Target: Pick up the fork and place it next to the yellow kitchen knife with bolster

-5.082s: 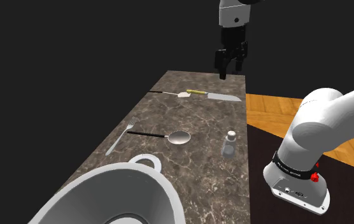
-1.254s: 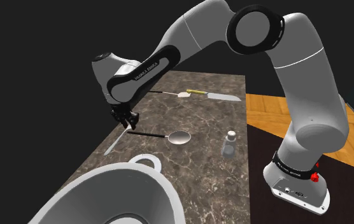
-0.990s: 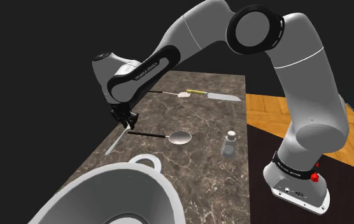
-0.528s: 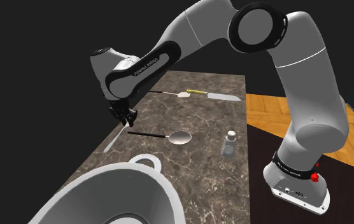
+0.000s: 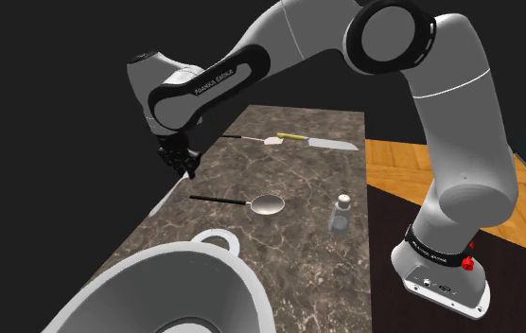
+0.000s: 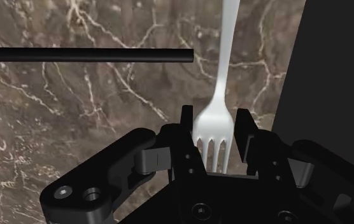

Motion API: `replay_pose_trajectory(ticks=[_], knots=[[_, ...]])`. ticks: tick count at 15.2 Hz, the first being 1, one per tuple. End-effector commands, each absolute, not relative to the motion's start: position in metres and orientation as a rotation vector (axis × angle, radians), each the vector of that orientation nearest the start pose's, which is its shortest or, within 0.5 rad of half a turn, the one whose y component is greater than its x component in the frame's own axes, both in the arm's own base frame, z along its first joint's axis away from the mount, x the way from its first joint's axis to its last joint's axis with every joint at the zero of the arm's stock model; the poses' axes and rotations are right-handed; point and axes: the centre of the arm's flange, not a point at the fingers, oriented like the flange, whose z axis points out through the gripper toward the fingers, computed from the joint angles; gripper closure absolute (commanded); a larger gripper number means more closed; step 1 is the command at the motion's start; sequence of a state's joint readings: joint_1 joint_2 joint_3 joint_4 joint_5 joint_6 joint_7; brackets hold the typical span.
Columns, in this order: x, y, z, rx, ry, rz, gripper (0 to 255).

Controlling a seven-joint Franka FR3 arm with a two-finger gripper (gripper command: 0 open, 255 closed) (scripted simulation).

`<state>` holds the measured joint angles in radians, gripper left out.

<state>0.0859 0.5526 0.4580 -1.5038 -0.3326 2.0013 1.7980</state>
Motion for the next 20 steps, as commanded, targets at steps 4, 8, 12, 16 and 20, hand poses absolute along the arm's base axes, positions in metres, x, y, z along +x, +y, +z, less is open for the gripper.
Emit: replay_pose_trajectory(ticks=[4,8,12,16,20], knots=[[0.629,0.298,0.399,-2.630,1.752,-0.103,255],[0.613,0.277,0.408,-2.630,1.752,-0.103,255],[0.581,0.235,0.409,-2.630,1.752,-0.103,255],[0.549,0.193,0.409,-2.630,1.752,-0.103,255],[0.517,0.151,0.409,-2.630,1.752,-0.103,255]])
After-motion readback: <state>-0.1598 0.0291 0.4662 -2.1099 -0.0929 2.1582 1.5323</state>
